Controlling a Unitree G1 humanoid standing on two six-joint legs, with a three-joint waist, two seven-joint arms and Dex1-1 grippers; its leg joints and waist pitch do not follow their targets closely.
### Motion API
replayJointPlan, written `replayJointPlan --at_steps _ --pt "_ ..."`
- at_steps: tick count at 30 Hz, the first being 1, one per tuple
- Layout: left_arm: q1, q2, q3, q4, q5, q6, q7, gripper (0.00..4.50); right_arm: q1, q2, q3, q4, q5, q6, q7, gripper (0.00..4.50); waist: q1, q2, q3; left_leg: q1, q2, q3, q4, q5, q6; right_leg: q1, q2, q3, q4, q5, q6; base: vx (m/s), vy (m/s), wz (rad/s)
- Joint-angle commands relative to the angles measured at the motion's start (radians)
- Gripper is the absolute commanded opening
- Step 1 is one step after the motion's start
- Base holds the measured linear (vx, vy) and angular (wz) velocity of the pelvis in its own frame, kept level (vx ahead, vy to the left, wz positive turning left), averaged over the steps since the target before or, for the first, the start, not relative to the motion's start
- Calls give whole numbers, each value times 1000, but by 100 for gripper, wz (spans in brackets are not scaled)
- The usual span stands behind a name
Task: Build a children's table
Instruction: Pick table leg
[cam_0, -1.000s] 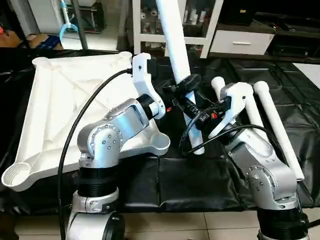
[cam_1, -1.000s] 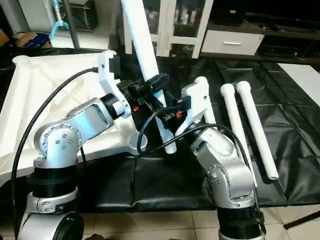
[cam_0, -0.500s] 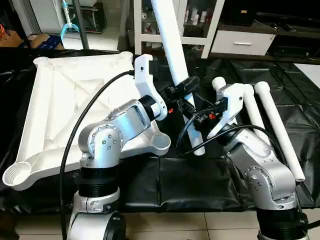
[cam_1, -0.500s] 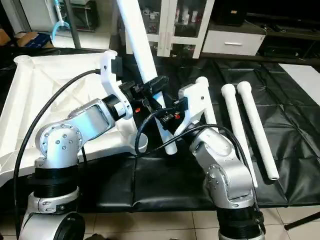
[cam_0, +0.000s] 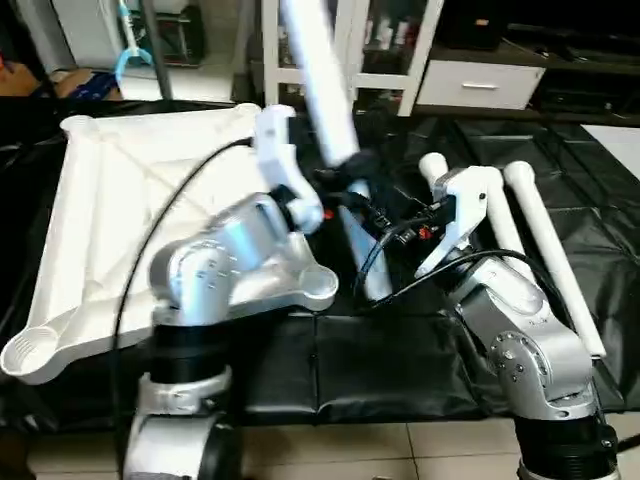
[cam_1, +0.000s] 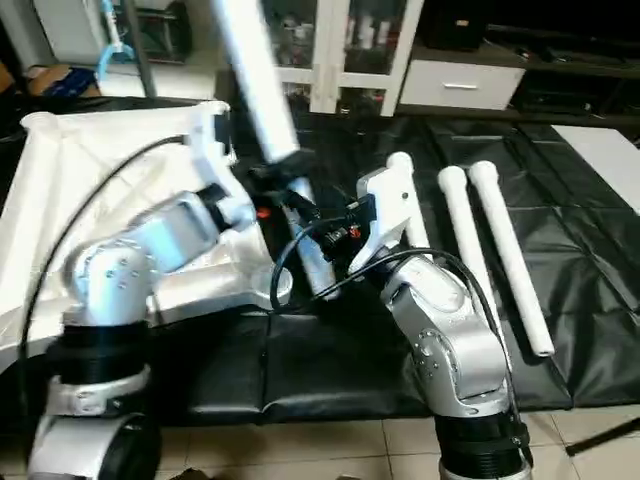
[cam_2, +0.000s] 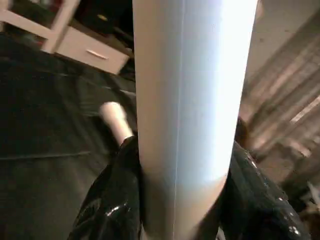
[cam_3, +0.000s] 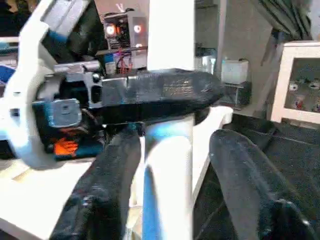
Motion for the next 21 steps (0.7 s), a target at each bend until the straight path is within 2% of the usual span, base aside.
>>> replayJointPlan --at_steps 1,5,7,8,9,10,11,12,13,14,15,16,18,19,21 --pt "-32 4 -4 1 -1 -10 0 166 0 -19 14 -44 9 7 23 276 2 14 -69 19 29 -12 -63 -163 -8 55 -58 39 -75 -84 -146 0 0 0" --pt "-39 29 -12 8 15 -19 -14 166 19 -79 55 -72 -10 37 67 312 6 13 -68 19 30 -11 -63 -156 -4 56 -59 40 -73 -62 -160 0 0 0" --pt "-44 56 -25 12 35 -30 -29 166 26 -109 56 -89 -18 40 81 332 10 14 -67 22 31 -12 -64 -162 -6 55 -59 40 -74 -77 -151 0 0 0" --pt "-46 66 -30 14 42 -34 -34 166 29 -119 55 -94 -20 41 85 342 9 14 -67 20 29 -12 -64 -164 -6 56 -58 40 -75 -86 -147 0 0 0" --pt "-55 113 -61 17 68 -41 -72 166 27 -152 32 -106 -25 42 94 349 9 14 -68 21 30 -12 -64 -169 -9 56 -61 40 -76 -94 -148 0 0 0" --pt "-68 165 -83 19 78 -29 -116 166 14 -198 -5 -116 -32 38 106 357 12 14 -70 24 29 -14 -64 -167 -11 56 -59 39 -75 -109 -134 0 0 0" --pt "-77 197 -95 20 83 -19 -145 166 5 -230 -30 -121 -36 35 113 365 10 15 -69 24 30 -13 -65 -164 -12 55 -57 40 -72 -104 -134 0 0 0" --pt "-77 197 -95 20 83 -19 -145 166 5 -230 -30 -121 -36 35 113 375 9 15 -67 24 29 -11 -64 -164 -17 54 -58 41 -74 -106 -136 0 0 0" --pt "-90 277 -134 19 94 10 -215 166 -26 -316 -51 -117 -105 -9 130 385 9 24 -67 24 28 -13 -63 -167 -22 53 -58 40 -72 -108 -145 0 0 0" --pt "-92 307 -152 19 99 18 -241 166 -39 -351 -49 -110 -145 -33 135 391 10 22 -68 26 29 -14 -63 -168 -27 52 -57 38 -73 -115 -143 0 0 0" --pt "-92 307 -152 19 99 18 -241 166 -39 -351 -49 -110 -145 -33 135 397 11 19 -68 26 29 -13 -63 -168 -31 52 -57 38 -72 -121 -141 0 0 0" --pt "-95 356 -181 12 94 48 -289 166 -84 -433 -19 -63 -293 -127 114 405 9 20 -66 23 27 -10 -60 -161 -41 50 -58 40 -68 -122 -152 0 0 0" --pt "-97 382 -204 3 77 87 -318 166 -133 -514 39 -8 -447 -259 90 427 7 19 -64 23 25 -7 -58 -156 -44 51 -60 41 -69 -124 -165 0 0 0" --pt "-95 399 -227 -1 77 96 -338 166 -164 -540 61 21 -496 -306 78 432 10 36 -66 27 26 -10 -55 -161 -50 47 -64 40 -66 -134 -173 0 0 0" --pt "-87 426 -285 -6 90 114 -371 166 -252 -558 82 79 -555 -394 47 432 3 25 -66 25 24 -6 -54 -182 -40 50 -60 41 -68 -143 -184 0 0 0"
